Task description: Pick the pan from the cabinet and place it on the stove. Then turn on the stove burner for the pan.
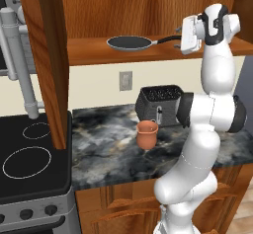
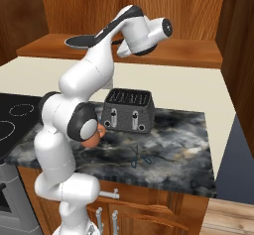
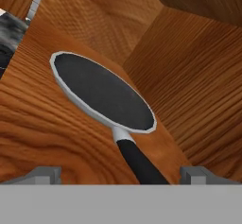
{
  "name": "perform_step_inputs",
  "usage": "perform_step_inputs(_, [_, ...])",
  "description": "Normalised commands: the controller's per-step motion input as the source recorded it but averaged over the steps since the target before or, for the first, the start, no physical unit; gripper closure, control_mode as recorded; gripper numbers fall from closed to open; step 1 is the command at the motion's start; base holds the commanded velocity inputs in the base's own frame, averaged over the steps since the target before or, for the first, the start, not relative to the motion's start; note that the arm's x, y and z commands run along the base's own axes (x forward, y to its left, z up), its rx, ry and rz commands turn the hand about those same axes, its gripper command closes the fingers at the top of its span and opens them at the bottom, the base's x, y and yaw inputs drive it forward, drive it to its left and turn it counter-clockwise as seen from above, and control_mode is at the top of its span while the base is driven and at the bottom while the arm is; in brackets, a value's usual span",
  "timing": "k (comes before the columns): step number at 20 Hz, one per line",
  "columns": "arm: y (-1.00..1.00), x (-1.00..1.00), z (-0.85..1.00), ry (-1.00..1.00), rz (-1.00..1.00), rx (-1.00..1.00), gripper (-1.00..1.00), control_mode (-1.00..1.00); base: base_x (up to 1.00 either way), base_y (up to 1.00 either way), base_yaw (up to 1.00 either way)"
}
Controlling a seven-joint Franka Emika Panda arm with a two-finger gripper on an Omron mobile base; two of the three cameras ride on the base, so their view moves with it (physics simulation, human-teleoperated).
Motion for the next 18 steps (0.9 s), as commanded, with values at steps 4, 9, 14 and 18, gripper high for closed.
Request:
perform_step_inputs(4, [0.00,0.27,-0.38,0.00,0.01,-0.05,-1.00,-1.00,0.00,0.00,0.00])
perform_step_inputs(9, [0.00,0.29,-0.40,0.00,0.01,-0.02,-1.00,-1.00,0.00,0.00,0.00])
perform_step_inputs(14, [0.00,0.31,-0.39,0.00,0.00,-0.02,-1.00,-1.00,0.00,0.00,0.00])
perform_step_inputs(18, [-0.02,0.24,-0.40,0.04,0.00,-0.01,-1.00,-1.00,0.00,0.00,0.00])
